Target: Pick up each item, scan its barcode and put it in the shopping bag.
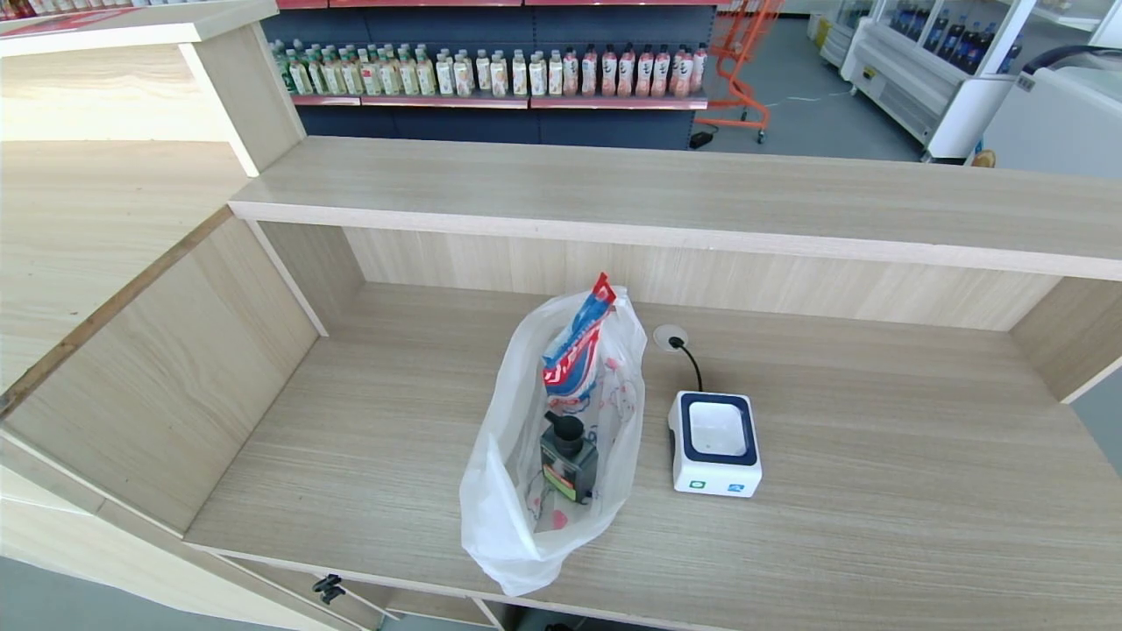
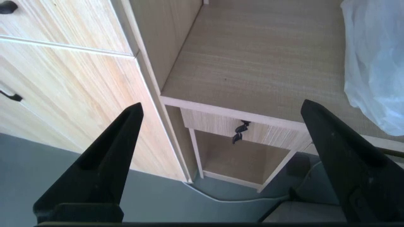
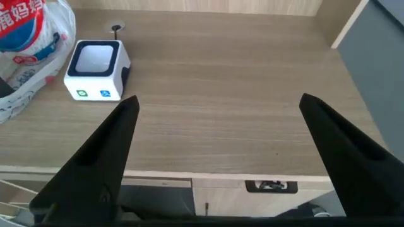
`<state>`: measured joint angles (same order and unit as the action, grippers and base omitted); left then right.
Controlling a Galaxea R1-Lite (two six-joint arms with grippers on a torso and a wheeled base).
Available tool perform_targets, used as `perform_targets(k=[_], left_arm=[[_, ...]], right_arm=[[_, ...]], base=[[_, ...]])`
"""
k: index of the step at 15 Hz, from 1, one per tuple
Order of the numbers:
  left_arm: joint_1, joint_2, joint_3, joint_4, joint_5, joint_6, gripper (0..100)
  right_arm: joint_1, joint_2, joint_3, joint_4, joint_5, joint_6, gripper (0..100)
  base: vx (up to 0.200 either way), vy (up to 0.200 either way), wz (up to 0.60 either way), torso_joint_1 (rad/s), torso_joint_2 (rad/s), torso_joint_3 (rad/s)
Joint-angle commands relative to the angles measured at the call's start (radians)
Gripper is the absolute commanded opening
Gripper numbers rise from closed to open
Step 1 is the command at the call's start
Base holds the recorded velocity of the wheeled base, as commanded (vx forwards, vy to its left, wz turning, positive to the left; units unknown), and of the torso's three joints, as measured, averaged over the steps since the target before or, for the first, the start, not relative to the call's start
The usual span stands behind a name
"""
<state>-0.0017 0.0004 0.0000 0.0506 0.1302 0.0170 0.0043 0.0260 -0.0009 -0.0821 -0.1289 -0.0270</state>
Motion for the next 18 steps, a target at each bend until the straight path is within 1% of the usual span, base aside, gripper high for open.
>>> perform_targets(k=[1,3,7,8,16,18], left_arm=[[0.0,0.0,0.0,0.0,0.0,0.0,100],[0.0,0.0,0.0,0.0,0.0,0.0,100],[-0.001,0.0,0.0,0.0,0.0,0.0,100],[0.0,0.0,0.0,0.0,0.0,0.0,100],[-0.001,0.0,0.0,0.0,0.0,0.0,100],[0.0,0.0,0.0,0.0,0.0,0.009,100]], right_arm=[[0.0,-0.024,0.001,0.01,-0.005,0.039,100],[-0.001,-0.026,0.001,0.028,0.005,0.091,100],[-0.001,-0.026,0.001,0.032,0.003,0.099,100],[-0.001,-0.026,0.001,0.033,0.005,0.096,0],[-0.001,-0.026,0.001,0.033,0.005,0.096,0],[-0.001,-0.026,0.001,0.033,0.005,0.096,0]], base=[[0.0,0.0,0.0,0.0,0.0,0.0],[0.0,0.0,0.0,0.0,0.0,0.0],[0.0,0.0,0.0,0.0,0.0,0.0],[0.0,0.0,0.0,0.0,0.0,0.0],[0.0,0.0,0.0,0.0,0.0,0.0],[0.0,-0.2,0.0,0.007,0.0,0.005]])
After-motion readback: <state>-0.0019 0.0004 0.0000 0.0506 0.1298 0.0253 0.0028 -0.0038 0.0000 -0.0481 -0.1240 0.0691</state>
